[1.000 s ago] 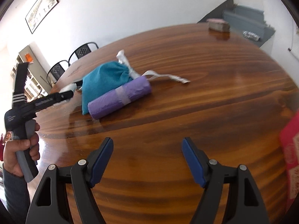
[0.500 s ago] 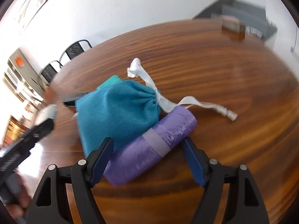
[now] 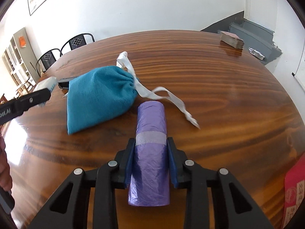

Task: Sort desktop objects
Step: 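Grasp the purple roll bag with the right gripper, then carry the white pad and purple roll into the pink box and release both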

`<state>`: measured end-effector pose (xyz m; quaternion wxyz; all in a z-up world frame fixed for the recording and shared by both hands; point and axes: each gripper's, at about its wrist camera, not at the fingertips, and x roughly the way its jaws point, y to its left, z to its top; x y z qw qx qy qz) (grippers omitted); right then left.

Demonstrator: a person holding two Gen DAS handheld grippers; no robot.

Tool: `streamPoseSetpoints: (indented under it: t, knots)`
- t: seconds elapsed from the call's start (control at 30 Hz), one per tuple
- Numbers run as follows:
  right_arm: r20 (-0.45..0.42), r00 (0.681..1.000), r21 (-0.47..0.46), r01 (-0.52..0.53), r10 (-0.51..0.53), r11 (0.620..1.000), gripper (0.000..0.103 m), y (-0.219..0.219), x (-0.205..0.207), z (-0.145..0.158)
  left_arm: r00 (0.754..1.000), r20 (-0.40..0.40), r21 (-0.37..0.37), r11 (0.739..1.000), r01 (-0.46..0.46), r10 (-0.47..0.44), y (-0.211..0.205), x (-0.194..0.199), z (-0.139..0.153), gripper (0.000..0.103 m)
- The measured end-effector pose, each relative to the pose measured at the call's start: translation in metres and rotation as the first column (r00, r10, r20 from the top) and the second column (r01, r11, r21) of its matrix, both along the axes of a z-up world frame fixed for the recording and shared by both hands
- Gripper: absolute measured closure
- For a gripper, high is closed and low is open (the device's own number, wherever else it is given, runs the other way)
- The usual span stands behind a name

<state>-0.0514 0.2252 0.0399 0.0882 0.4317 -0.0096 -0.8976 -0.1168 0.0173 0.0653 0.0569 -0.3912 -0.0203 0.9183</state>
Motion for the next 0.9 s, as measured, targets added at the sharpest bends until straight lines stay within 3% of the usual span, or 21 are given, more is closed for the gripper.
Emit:
streamPoseSetpoints:
  t: [0.13, 0.43, 0.9]
  knots:
    - [-0.002, 1.000, -0.042, 0.015, -0.015, 0.999, 0.068, 0.011, 0.016, 0.006, 0.999, -0.027, -0.016, 0.999, 0.039, -0.040, 0.016, 0.009, 0.007, 0.030]
    - [-0.097, 0.994, -0.105, 0.045, -0.055, 0.993, 0.068, 0.034, 0.054, 0.033, 0.987, -0.069, -0.057, 0.989, 0.138, -0.142, 0.057, 0.037, 0.018, 0.030]
    - [-0.220, 0.957, -0.140, 0.161, -0.189, 0.977, 0.068, 0.109, 0.122, 0.066, 0.949, -0.082, -0.077, 0.951, 0.299, -0.305, 0.136, 0.082, 0.023, 0.030]
